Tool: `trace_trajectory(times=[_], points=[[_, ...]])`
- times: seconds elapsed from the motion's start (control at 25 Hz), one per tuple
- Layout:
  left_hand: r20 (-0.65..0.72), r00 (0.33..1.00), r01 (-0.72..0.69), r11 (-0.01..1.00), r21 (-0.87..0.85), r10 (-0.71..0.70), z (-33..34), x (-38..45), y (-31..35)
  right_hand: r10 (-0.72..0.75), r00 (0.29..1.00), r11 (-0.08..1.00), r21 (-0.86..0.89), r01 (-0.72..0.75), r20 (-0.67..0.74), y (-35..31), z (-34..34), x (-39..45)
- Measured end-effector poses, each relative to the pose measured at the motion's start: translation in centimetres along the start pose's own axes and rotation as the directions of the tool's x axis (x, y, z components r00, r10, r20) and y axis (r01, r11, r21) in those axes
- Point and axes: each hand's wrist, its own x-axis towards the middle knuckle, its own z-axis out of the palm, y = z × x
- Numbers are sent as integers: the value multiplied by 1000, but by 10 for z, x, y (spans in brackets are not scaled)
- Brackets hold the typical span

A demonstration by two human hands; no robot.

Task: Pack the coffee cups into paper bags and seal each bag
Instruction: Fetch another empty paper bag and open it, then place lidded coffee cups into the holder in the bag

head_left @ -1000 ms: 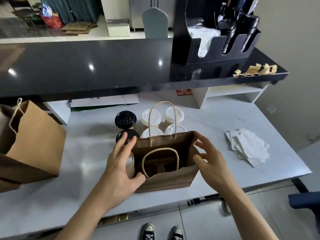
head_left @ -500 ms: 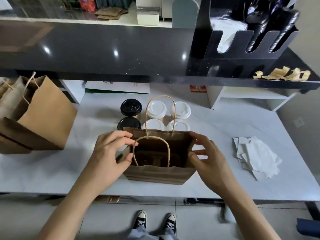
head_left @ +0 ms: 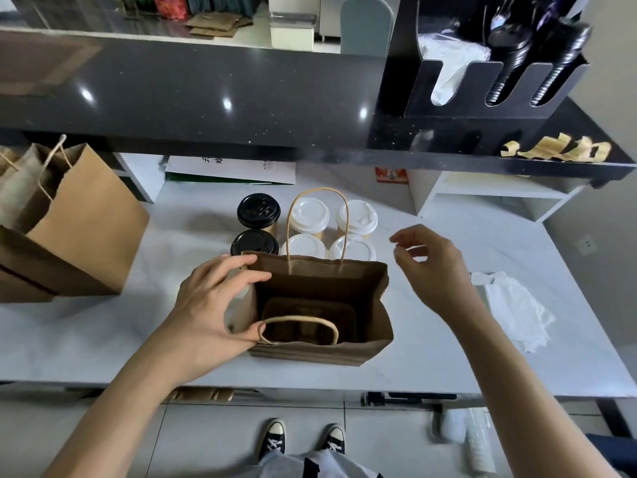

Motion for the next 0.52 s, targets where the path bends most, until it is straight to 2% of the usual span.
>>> trace_trajectory(times=[0.2, 0.32, 0.52], points=[[45, 999, -10, 1000, 12, 9, 4, -3, -4, -4, 961, 969, -236, 73, 278, 15, 38, 34], [45, 999, -5, 1000, 0, 5, 5, -5, -5, -32, 951, 929, -341, 141, 306, 19, 49, 40], [63, 998, 10, 999, -35, -8, 6, -6, -13, 16, 939, 849, -500, 169, 344, 15, 59, 38]])
